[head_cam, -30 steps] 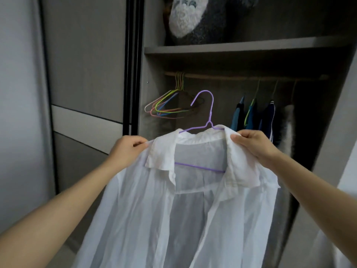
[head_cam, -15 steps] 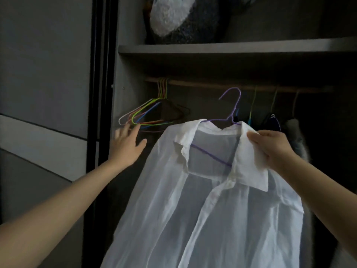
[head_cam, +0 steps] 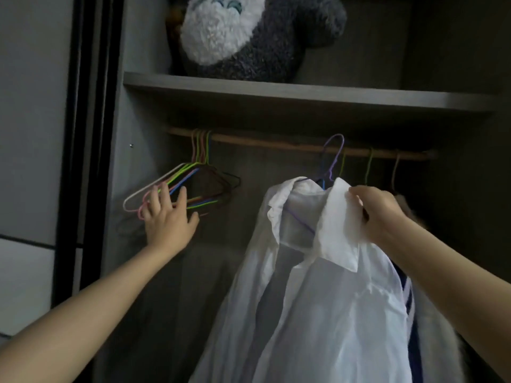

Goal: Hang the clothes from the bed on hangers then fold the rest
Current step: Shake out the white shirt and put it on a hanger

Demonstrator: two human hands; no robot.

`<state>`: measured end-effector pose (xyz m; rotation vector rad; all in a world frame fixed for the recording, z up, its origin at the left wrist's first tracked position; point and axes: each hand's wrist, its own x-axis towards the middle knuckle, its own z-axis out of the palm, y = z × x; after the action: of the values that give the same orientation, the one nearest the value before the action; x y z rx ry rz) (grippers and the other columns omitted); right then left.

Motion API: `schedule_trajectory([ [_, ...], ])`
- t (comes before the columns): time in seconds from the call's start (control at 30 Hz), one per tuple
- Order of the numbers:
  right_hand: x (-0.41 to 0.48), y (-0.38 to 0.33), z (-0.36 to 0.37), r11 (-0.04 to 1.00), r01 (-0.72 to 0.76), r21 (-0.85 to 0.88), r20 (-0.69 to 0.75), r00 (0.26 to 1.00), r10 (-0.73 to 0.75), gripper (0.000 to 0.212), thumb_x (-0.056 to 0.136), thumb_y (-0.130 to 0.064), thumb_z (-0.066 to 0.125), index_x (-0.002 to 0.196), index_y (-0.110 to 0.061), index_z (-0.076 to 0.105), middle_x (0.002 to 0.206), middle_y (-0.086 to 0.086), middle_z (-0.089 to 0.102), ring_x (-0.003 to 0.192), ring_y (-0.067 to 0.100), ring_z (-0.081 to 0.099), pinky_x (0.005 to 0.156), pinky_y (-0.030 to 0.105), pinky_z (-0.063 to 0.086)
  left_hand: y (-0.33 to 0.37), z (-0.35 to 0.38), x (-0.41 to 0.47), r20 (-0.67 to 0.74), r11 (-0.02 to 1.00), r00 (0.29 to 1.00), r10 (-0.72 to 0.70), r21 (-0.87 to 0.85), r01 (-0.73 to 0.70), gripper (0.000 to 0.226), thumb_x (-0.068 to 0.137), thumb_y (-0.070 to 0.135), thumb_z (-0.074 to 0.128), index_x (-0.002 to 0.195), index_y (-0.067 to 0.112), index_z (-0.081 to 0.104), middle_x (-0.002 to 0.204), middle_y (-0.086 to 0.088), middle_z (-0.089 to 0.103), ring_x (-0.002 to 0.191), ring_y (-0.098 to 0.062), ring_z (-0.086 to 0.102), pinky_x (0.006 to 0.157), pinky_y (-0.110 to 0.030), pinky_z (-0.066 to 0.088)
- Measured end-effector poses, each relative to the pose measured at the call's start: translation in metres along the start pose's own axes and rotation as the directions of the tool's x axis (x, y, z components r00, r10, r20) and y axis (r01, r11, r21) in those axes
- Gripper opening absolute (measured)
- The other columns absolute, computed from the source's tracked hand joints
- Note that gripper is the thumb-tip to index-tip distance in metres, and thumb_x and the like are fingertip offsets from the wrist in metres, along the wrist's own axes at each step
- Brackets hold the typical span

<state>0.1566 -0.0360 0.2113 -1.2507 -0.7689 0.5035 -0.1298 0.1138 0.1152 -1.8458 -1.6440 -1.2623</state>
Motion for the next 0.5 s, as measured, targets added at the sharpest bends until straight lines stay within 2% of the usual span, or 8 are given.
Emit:
schedule_trajectory([
  [0.07, 0.006, -0.002, 0.020, 0.999, -0.002, -0.044, -0.049, 0.999, 0.000, 0.035, 0.092, -0.013, 0.052, 0.124, -0.002, 0.047, 0.114, 0.015, 0.054, 0.097, 0.029, 0.053, 0.085, 0.039, 0.040, -0.019, -0.007, 0.018, -0.023, 1.000, 1.000, 0.009, 0.009, -0.009, 0.066, 0.089, 0.035, 0.056, 0.146, 0.013, 0.030, 0.155, -0.022, 0.012, 0.143, -0.036, 0.005, 0.110, -0.052, 0.013],
  [0.2, 0.025, -0.009, 0.050, 0.984, 0.067, -0.162, -0.132, 0.987, -0.089, 0.036, 0.092, -0.004, 0.046, 0.126, 0.005, 0.049, 0.095, 0.015, 0.053, 0.073, 0.024, 0.050, 0.083, 0.038, 0.043, -0.057, -0.025, 0.047, -0.155, 0.999, 0.987, 0.034, 0.000, -0.035, 0.062, 0.082, 0.024, 0.066, 0.138, 0.008, 0.045, 0.151, -0.029, 0.016, 0.141, -0.042, 0.008, 0.109, -0.057, 0.013],
  [0.3, 0.043, -0.019, 0.068, 0.977, 0.087, -0.196, -0.241, 0.961, -0.133, 0.033, 0.094, -0.007, 0.044, 0.124, 0.006, 0.050, 0.110, 0.020, 0.056, 0.094, 0.032, 0.053, 0.083, 0.038, 0.042, -0.088, -0.038, 0.065, -0.278, 0.996, 0.957, 0.081, 0.003, -0.084, 0.058, 0.079, 0.021, 0.067, 0.132, 0.003, 0.051, 0.148, -0.033, 0.019, 0.139, -0.047, 0.012, 0.106, -0.062, 0.014],
  [0.37, 0.054, -0.023, 0.082, 0.977, 0.086, -0.196, -0.274, 0.952, -0.139, 0.035, 0.095, -0.009, 0.043, 0.126, 0.005, 0.047, 0.117, 0.021, 0.055, 0.106, 0.035, 0.054, 0.083, 0.038, 0.040, -0.108, -0.041, 0.076, -0.284, 0.994, 0.953, 0.105, 0.026, -0.102, 0.066, 0.075, 0.018, 0.073, 0.134, 0.002, 0.048, 0.149, -0.034, 0.017, 0.139, -0.048, 0.010, 0.106, -0.064, 0.013],
  [0.5, 0.068, -0.017, 0.106, 0.950, 0.097, -0.297, -0.286, 0.940, -0.185, 0.035, 0.095, -0.010, 0.040, 0.126, 0.005, 0.045, 0.112, 0.019, 0.054, 0.102, 0.034, 0.052, 0.080, 0.036, 0.036, -0.137, -0.031, 0.079, -0.259, 0.991, 0.956, 0.136, 0.052, -0.127, 0.083, 0.065, 0.010, 0.081, 0.136, -0.005, 0.042, 0.146, -0.039, 0.017, 0.137, -0.052, 0.010, 0.104, -0.068, 0.015],
])
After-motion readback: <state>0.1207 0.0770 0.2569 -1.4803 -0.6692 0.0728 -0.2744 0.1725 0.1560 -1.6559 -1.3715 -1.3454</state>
